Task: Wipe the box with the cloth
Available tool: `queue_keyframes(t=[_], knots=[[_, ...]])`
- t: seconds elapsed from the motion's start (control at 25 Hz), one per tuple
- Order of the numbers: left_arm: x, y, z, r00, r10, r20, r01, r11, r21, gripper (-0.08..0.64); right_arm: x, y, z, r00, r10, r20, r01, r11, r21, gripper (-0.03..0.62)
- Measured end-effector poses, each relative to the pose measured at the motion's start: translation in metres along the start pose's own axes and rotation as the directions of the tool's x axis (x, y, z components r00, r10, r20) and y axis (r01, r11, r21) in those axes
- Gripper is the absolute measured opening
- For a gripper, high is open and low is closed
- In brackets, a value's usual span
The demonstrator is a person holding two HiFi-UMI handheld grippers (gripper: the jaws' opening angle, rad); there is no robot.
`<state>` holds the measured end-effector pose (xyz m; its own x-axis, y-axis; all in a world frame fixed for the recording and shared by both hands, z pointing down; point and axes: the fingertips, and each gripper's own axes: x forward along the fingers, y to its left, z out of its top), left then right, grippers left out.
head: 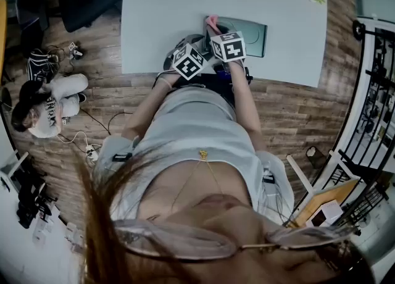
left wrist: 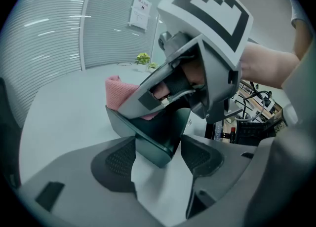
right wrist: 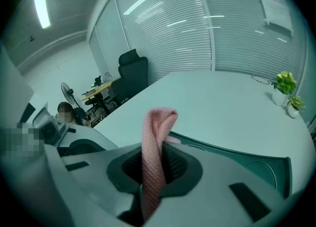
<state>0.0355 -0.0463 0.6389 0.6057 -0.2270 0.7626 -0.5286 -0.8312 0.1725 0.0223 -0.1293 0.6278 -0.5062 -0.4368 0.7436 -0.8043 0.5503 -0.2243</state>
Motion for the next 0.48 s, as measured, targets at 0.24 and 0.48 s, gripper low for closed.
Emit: queue_keyframes(t=[0.24,0.48], knots=[[-0.001,0.001,0.001,1.000,0.005,0.005,-0.005,1.000,0.000,0.285,0.000,0.001,0.002,1.000,-0.015,0.015,0.015,1.000,-0.022,0.038],[-0.001,0.001,0.000,1.000,0.014,0.010,-0.014,1.000,0.000,0.285,-0.028,-0.018,0.004,0.994,-0.056,0.097,0.055,0.998,0.016,0.040]])
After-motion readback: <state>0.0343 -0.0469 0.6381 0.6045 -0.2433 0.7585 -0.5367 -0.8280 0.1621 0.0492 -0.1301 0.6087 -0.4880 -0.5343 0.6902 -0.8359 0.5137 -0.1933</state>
